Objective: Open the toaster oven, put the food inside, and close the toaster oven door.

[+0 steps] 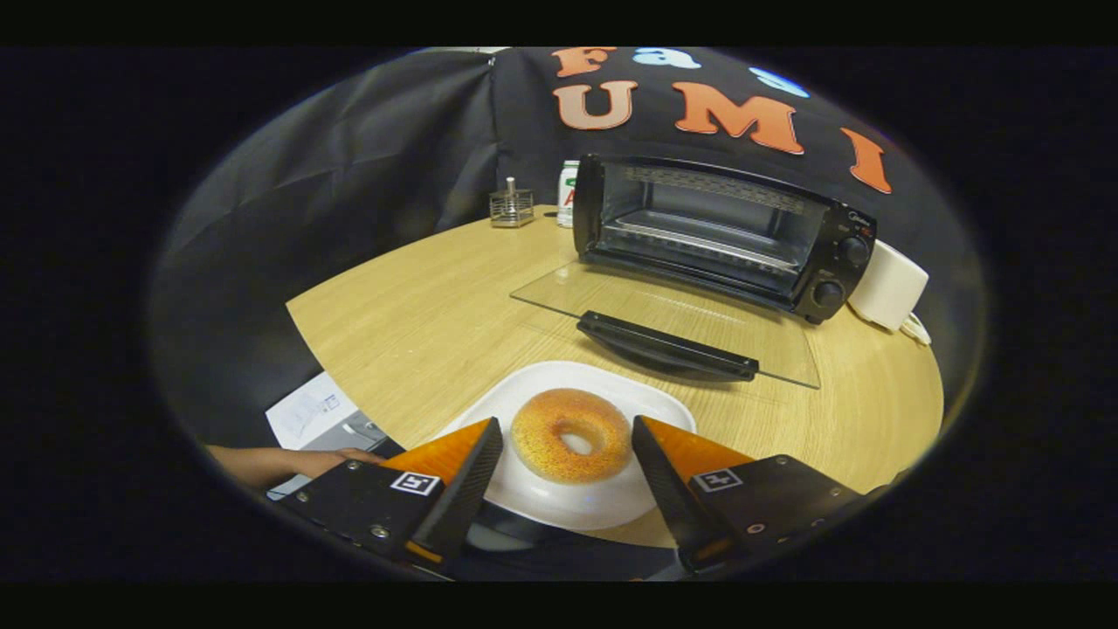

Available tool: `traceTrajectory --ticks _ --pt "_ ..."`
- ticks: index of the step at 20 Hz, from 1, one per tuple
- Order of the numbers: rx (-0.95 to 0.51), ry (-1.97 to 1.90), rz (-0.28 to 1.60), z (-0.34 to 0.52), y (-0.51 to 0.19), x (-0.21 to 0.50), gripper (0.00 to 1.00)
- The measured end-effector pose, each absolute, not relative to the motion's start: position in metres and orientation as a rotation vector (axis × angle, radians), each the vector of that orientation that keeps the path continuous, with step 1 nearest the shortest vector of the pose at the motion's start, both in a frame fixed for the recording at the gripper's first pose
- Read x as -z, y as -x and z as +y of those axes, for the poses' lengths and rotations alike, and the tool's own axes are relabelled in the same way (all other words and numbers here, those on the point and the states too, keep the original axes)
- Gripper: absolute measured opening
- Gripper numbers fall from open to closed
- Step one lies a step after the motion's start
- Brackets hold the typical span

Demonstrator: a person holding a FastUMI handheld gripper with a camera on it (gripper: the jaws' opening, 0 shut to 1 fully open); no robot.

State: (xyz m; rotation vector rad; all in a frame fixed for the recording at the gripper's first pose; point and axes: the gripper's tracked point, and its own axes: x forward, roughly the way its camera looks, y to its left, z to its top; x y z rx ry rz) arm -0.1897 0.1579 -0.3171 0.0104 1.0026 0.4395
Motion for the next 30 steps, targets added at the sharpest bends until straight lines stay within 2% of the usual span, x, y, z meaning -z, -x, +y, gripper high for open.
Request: traceTrajectory --ticks 7,12,14,23,30 --pt "-0.393 -0.075 1.009 0.156 0.187 0.321 0.64" --pt "-0.344 -0.145 0.976 0.152 0.175 0.310 0.33" --pt "-0.331 -0.176 0.925 0.150 0.163 0.296 0.27" --pt "-0.240 -0.319 0.728 0.141 0.078 0.252 0.27" --pt "-0.120 -0.371 0.717 0.117 -0.004 0.275 0.27"
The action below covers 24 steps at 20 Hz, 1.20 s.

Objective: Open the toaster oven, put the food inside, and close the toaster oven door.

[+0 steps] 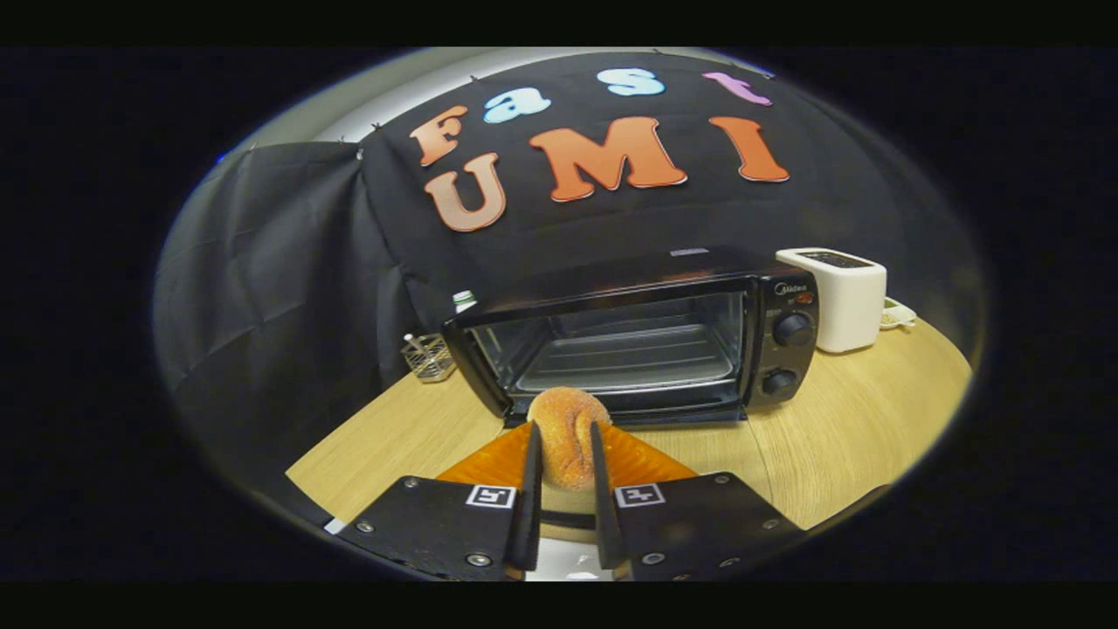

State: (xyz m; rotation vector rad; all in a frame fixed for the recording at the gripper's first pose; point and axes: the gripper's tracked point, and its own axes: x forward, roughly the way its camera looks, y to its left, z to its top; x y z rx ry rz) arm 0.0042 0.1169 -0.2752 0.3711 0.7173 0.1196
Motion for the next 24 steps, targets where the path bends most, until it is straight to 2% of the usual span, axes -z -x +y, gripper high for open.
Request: traceTrajectory --ticks 6,12,16,21,23,24 --pt "-0.051 -0.538 0.772 0.113 -0.047 0.302 0.27" --pt "0.010 -0.777 0.727 0.119 -0.091 0.303 0.27" --pt "0.071 -0.826 0.715 0.114 -0.108 0.319 0.27" --pt "0.078 -0.872 0.672 0.120 -0.122 0.319 0.27" --pt "0.099 -0.874 0.678 0.122 -0.122 0.322 0.34" --pt "0.105 -0.859 0.676 0.120 -0.123 0.323 0.49"
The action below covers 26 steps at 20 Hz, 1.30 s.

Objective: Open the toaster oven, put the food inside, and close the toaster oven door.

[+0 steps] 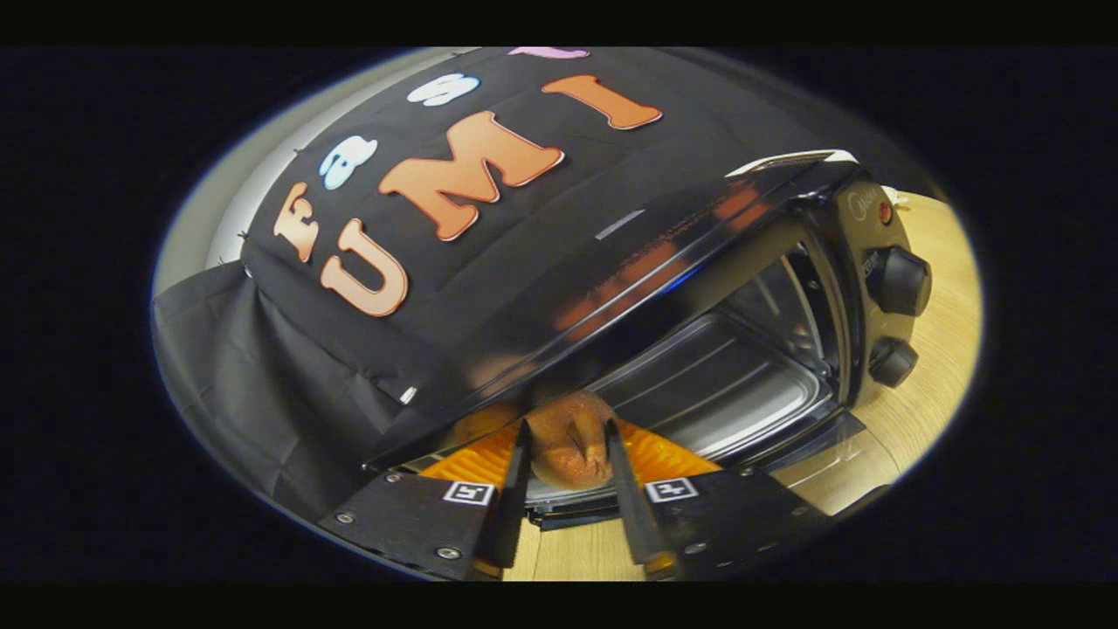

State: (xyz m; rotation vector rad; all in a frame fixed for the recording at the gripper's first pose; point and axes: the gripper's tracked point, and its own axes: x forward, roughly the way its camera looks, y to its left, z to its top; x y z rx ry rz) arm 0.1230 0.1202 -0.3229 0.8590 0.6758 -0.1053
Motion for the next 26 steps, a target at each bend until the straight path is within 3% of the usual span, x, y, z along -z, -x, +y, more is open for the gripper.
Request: traceTrajectory --ticks 4,6,14,19,26 --pt "0.091 -0.741 0.690 0.119 -0.111 0.323 0.80" --pt "0.075 -0.684 0.715 0.119 -0.100 0.325 0.85" --pt "-0.042 -0.478 0.762 0.126 -0.004 0.280 0.96" --pt "-0.031 -0.436 0.888 0.127 0.064 0.296 0.97" --pt "-0.032 -0.335 0.980 0.130 0.109 0.312 0.97"
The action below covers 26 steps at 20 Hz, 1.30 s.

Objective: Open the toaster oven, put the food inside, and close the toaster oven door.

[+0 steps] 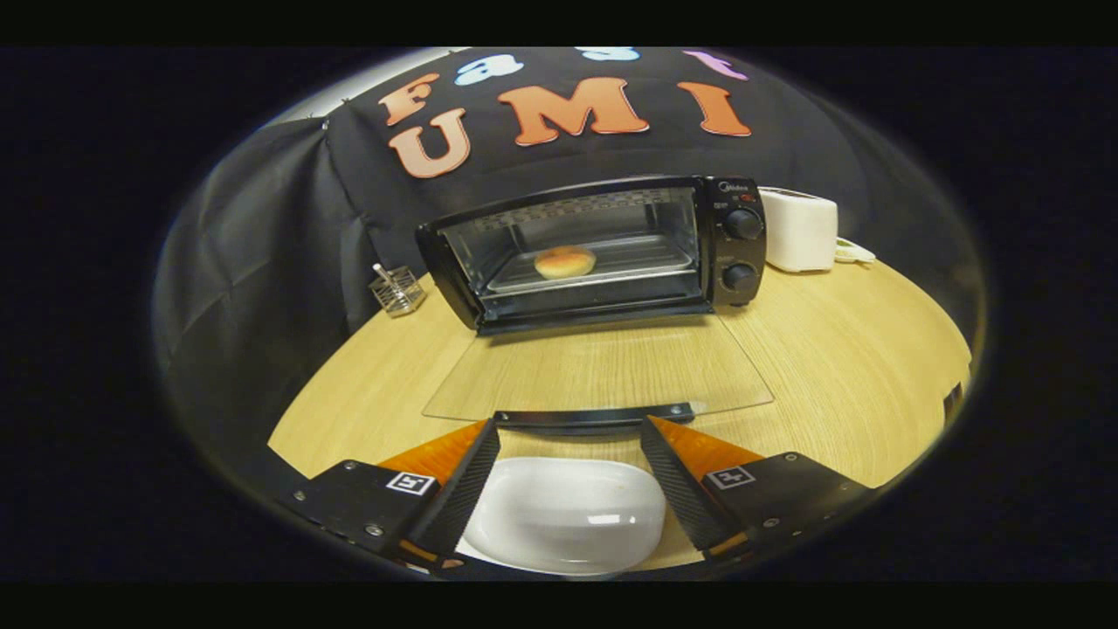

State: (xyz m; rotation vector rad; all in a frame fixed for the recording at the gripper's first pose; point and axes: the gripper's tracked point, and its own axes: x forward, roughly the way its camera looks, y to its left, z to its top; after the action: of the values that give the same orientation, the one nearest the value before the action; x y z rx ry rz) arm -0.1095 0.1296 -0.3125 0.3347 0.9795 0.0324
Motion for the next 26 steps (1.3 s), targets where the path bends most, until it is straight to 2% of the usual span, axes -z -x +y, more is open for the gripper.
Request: traceTrajectory --ticks 13,17,26 --pt "0.030 -0.368 1.154 0.132 0.119 0.353 0.96" --pt "0.043 -0.387 1.115 0.131 0.114 0.341 0.96" --pt "0.033 -0.431 0.898 0.121 0.062 0.286 0.96"
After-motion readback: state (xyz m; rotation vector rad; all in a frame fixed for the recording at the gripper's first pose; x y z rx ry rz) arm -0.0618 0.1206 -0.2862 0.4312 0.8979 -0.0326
